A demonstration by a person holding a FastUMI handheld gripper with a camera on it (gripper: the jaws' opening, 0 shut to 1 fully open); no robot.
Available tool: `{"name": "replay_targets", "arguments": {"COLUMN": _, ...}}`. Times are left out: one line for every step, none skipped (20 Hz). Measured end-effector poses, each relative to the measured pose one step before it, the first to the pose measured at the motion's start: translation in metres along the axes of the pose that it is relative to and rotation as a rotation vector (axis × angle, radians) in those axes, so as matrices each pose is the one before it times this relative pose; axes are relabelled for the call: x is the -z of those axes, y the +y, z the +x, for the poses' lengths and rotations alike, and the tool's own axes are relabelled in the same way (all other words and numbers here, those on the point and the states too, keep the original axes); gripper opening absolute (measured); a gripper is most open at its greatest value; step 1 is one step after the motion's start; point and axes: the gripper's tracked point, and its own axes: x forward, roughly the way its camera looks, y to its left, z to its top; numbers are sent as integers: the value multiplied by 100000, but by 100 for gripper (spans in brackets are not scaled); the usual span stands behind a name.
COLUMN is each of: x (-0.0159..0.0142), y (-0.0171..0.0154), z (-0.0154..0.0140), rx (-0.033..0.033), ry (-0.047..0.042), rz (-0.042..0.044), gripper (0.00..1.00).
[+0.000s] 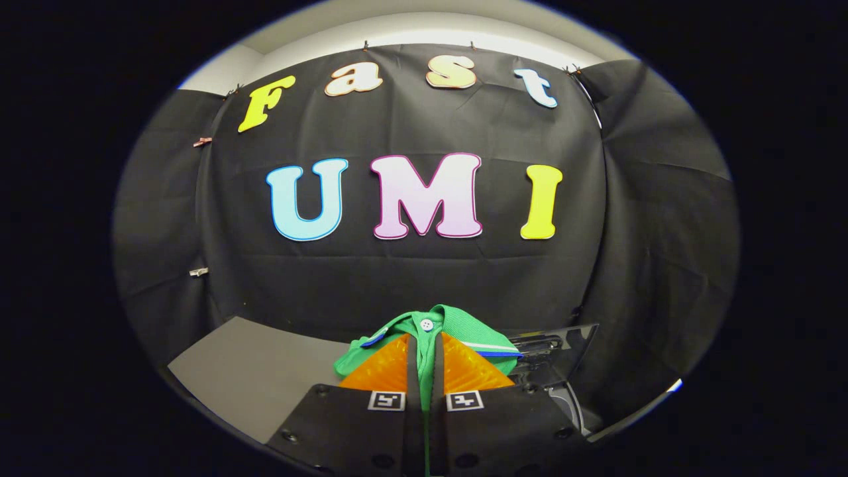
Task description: Put the clothes into the washing machine and then close the washing machine lid.
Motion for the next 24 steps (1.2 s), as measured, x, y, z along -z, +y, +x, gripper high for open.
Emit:
{"name": "replay_targets", "arguments": {"x": 251, "y": -635, "z": -66, "rx": 199, "ry": 589, "rz": -68, "gripper": 8}}
{"name": "replay_targets", "arguments": {"x": 254, "y": -674, "z": -52, "rx": 129, "ry": 356, "rz": 222, "gripper": 8}}
{"name": "replay_targets", "arguments": {"x": 212, "y": -587, "z": -3, "rx": 211, "ry": 11, "rz": 259, "gripper": 8}}
{"name": "replay_targets", "arguments": {"x": 251, "y": -691, "z": -47, "rx": 420, "ry": 1, "rz": 3, "gripper": 8}}
{"name": "replay_targets", "arguments": {"x": 282, "y": -634, "z": 64, "rx": 433, "ry": 577, "rz": 118, "gripper": 8}}
{"name": "replay_targets", "arguments": {"x": 253, "y": -506, "z": 133, "rx": 427, "ry": -423, "rz": 8, "gripper": 8}}
{"name": "replay_targets", "arguments": {"x": 344, "y": -491, "z": 69, "rx": 129, "ry": 676, "rz": -133, "gripper": 8}}
{"name": "replay_targets", "arguments": {"x": 442, "y": -559, "z": 160, "rx": 658, "ry": 617, "rz": -437, "gripper": 8}}
{"name": "replay_targets", "arguments": {"x": 542, "y": -496, "z": 217, "rx": 529, "ry": 583, "rz": -510, "gripper": 8}}
{"name": "replay_targets", "arguments": {"x": 866, "y": -470, "z": 407, "rx": 351, "ry": 1958, "rz": -101, "gripper": 8}}
{"name": "replay_targets", "arguments": {"x": 912, "y": -545, "z": 465, "rx": 782, "ry": 1565, "rz": -450, "gripper": 8}}
{"name": "replay_targets", "arguments": {"x": 1134, "y": -645, "z": 390, "rx": 655, "ry": 1525, "rz": -823, "gripper": 8}}
{"name": "replay_targets", "arguments": {"x": 1011, "y": -691, "z": 442, "rx": 781, "ry": 1865, "rz": -361, "gripper": 8}}
{"name": "replay_targets", "arguments": {"x": 1193, "y": -657, "z": 454, "rx": 515, "ry": 1905, "rz": 374, "gripper": 8}}
{"name": "replay_targets", "arguments": {"x": 961, "y": -574, "z": 434, "rx": 653, "ry": 1342, "rz": 463, "gripper": 8}}
{"name": "replay_targets", "arguments": {"x": 1192, "y": -701, "z": 490, "rx": 765, "ry": 2069, "rz": 217, "gripper": 8}}
{"name": "replay_targets", "arguments": {"x": 890, "y": -422, "z": 494, "rx": 451, "ry": 1297, "rz": 7, "gripper": 8}}
{"name": "replay_targets", "arguments": {"x": 1088, "y": -463, "z": 490, "rx": 605, "ry": 1929, "rz": -838, "gripper": 8}}
{"name": "replay_targets", "arguments": {"x": 1006, "y": -381, "z": 495, "rx": 550, "ry": 1868, "rz": -987, "gripper": 8}}
{"name": "replay_targets", "arguments": {"x": 809, "y": -316, "z": 431, "rx": 407, "ry": 1207, "rz": -729, "gripper": 8}}
{"name": "replay_targets", "arguments": {"x": 828, "y": -210, "z": 538, "rx": 175, "ry": 1501, "rz": -371, "gripper": 8}}
{"name": "replay_targets", "arguments": {"x": 801, "y": -177, "z": 467, "rx": 248, "ry": 1343, "rz": -188, "gripper": 8}}
{"name": "replay_targets", "arguments": {"x": 791, "y": -193, "z": 583, "rx": 260, "ry": 1658, "rz": -172, "gripper": 8}}
{"name": "replay_targets", "arguments": {"x": 722, "y": -263, "z": 574, "rx": 187, "ry": 1726, "rz": 45, "gripper": 8}}
